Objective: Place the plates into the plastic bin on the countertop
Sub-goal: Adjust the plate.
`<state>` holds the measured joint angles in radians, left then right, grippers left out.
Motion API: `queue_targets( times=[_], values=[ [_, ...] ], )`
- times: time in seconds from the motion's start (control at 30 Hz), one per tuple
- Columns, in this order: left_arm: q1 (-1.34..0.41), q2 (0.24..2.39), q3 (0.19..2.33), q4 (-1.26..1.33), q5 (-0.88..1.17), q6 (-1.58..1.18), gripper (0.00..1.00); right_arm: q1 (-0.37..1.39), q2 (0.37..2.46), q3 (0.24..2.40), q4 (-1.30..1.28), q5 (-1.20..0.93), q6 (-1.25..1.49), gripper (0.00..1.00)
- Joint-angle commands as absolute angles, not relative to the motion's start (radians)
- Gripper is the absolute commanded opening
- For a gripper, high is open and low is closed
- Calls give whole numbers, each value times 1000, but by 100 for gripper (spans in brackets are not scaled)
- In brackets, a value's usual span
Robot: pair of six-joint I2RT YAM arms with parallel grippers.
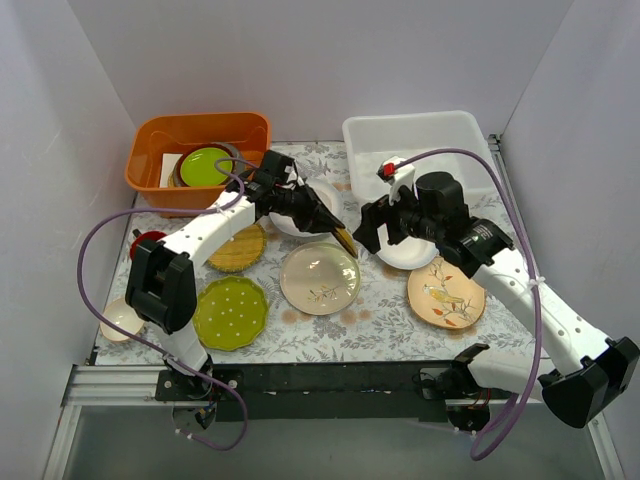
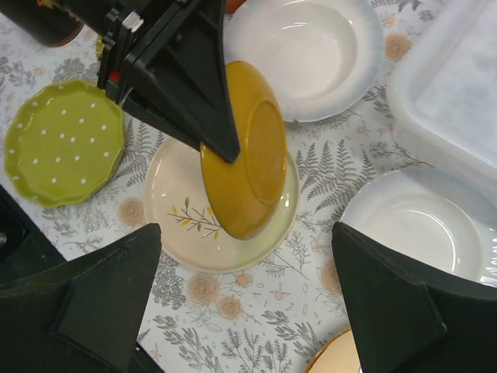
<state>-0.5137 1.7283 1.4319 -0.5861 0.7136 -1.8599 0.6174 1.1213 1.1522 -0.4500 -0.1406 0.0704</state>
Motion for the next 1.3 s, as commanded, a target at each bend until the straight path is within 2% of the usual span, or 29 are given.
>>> queue_targets(
  times=[0.0, 0.17, 0.43, 0.5, 0.7, 0.83, 1.03, 1.13, 1.17, 1.23, 1.27],
  values=[
    [-491, 1701, 1399, -387, 928, -2060, 0, 621, 1126, 1166, -425, -224, 45, 98],
    [-488, 1721, 1416, -249, 985, -2186, 0, 627, 1129, 1151, -411, -206, 34, 98],
    [-491, 1678, 1324, -16, 991, -2420, 0, 732, 1128, 1050, -339, -2, 44, 94],
    [-499, 1657, 1292, 63, 973, -2486, 0, 761, 1115, 1011, -286, 105, 52, 93],
    [-503, 1624, 1256, 71, 956, -2505, 0, 871, 1109, 939, -219, 435, 83, 90],
    [-526, 1617, 1238, 77, 951, -2513, 0, 900, 1103, 913, -175, 558, 86, 87],
    [-549, 1609, 1201, 95, 945, -2520, 0, 922, 1089, 874, -101, 640, 78, 72],
    [-560, 1600, 1180, 112, 940, -2531, 0, 925, 1091, 867, -89, 661, 75, 61],
    [-563, 1600, 1174, 121, 940, -2536, 0, 925, 1091, 865, -84, 661, 69, 52],
    [-563, 1592, 1158, 132, 940, -2542, 0, 927, 1094, 868, -87, 660, 69, 42],
    [-563, 1589, 1151, 146, 940, -2549, 0, 927, 1095, 867, -89, 660, 68, 31]
  ],
)
